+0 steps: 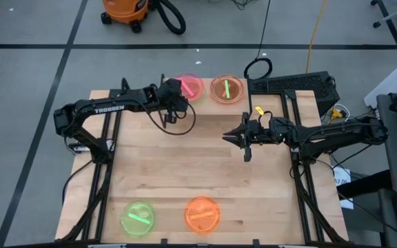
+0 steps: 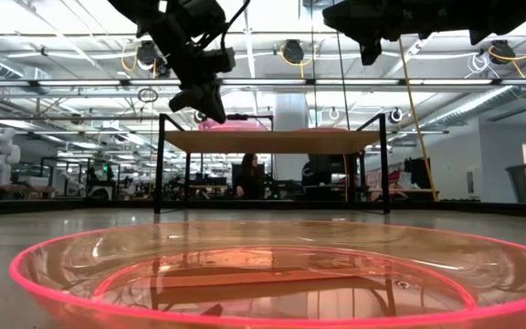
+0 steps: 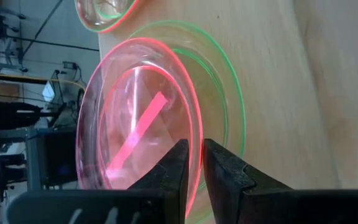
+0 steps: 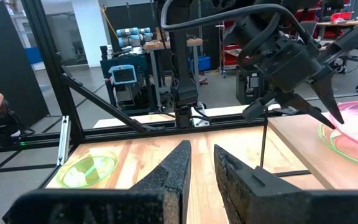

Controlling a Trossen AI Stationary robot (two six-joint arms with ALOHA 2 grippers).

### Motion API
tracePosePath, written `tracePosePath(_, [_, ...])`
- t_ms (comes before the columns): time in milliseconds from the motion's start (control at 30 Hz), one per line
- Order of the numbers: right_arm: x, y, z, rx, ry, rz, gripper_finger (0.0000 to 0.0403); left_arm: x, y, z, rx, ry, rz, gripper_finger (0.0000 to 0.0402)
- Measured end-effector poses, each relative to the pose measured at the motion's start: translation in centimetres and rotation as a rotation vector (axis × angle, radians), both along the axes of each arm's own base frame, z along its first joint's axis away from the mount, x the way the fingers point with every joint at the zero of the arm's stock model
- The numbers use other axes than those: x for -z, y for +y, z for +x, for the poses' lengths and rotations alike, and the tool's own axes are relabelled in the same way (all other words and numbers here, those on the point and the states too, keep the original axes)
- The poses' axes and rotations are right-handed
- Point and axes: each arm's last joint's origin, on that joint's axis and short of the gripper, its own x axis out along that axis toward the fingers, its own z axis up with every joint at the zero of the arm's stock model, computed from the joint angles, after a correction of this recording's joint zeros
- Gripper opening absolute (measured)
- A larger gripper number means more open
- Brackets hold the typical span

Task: Place and stack plates onto a shelf
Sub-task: Stack the pink plate on top of the green plate on the shelf

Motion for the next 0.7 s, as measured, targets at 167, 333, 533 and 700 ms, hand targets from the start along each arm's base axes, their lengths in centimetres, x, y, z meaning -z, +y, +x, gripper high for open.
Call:
tracePosePath(167, [0.0,0.0,0.0,0.0,0.0,0.0,0.0058,0.0,-0.1,0.0,0.002,0.0,0.0,0.0057])
tracePosePath(333, [0.0,0.0,0.0,0.0,0.0,0.0,0.0058,0.0,-0.2,0.1,0.006,0.0,0.0,0.0058])
tracePosePath(533, [0.0,0.0,0.0,0.0,0.0,0.0,0.0058,0.0,-0.6,0.3,0.021,-0.006,0.003,0.0058])
tracePosePath(700, [0.0,0.0,0.0,0.0,0.0,0.0,0.0058,-0.1,-1.1,0.6,0.037,-0.013,0.006,0.0058])
